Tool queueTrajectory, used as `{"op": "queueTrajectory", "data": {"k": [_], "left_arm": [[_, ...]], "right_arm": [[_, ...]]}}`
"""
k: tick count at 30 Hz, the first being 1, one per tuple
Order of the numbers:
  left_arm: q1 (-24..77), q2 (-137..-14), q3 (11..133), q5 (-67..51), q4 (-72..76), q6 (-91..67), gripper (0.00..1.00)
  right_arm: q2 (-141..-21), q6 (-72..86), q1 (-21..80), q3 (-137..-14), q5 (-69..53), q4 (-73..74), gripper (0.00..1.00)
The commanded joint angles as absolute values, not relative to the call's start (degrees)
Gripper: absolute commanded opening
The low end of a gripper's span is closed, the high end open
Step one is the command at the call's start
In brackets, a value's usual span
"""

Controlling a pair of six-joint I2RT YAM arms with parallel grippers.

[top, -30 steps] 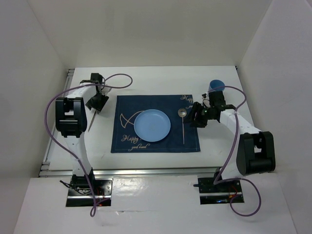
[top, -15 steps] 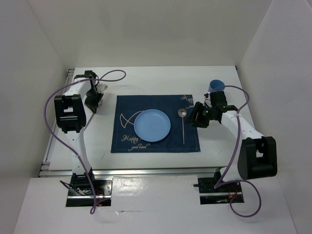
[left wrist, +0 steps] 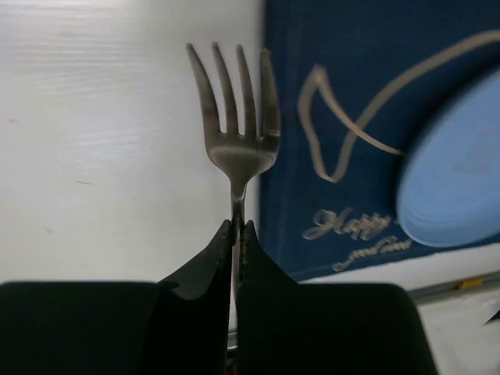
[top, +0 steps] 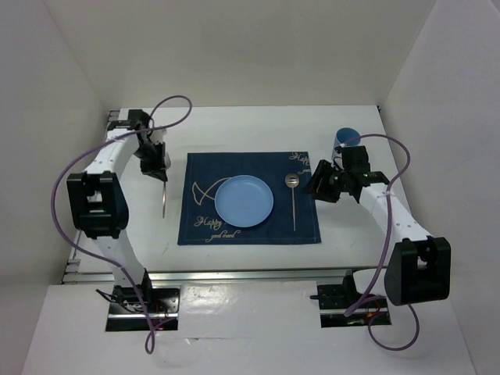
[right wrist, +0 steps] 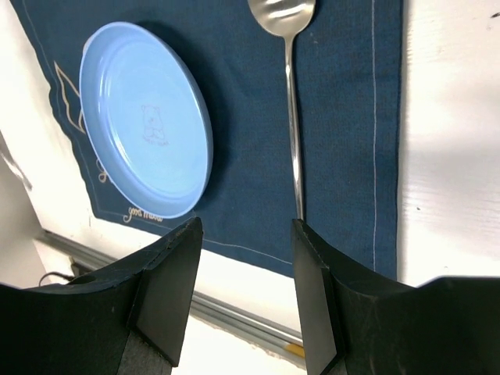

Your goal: Set the dinner table for one person

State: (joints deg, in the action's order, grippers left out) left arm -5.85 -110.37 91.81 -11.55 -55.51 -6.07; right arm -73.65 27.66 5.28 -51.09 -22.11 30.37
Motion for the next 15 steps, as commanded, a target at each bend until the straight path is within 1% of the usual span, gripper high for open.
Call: {"op": "queueTrajectory", "data": {"k": [1, 2, 6, 8, 12, 15], "left_arm": [[2.71, -104.77, 87.12, -8.98, -54.67, -14.58, 0.0], [5.33, -104.16, 86.58, -6.53, -55.19, -15.98, 0.0], [9.93, -106.08, 85.34, -3.69, -54.58, -23.44, 0.0], [10.54, -107.31, 85.87, -6.31, -53.71, -25.74, 0.0], [10.55, -109.77, 85.87, -7.64, -52.47, -30.23, 0.0], [11.16, -110.83, 85.61, -6.51, -50.37, -31.99, 0.0]], "right_arm": [[-71.1, 28.3, 5.71, -51.69, -20.04, 30.5, 0.57], [-71.1, 28.82, 5.71, -51.68, -20.04, 30.5, 0.57], [-70.49, 28.83, 5.71, -51.68, -19.42, 31.19, 0.57], [-69.97, 28.83, 5.71, -51.68, -18.9, 31.81, 0.57], [-68.74, 28.83, 5.71, -51.68, -16.88, 32.95, 0.57], [-67.68, 28.83, 5.71, -51.68, -16.26, 33.48, 0.57]]}}
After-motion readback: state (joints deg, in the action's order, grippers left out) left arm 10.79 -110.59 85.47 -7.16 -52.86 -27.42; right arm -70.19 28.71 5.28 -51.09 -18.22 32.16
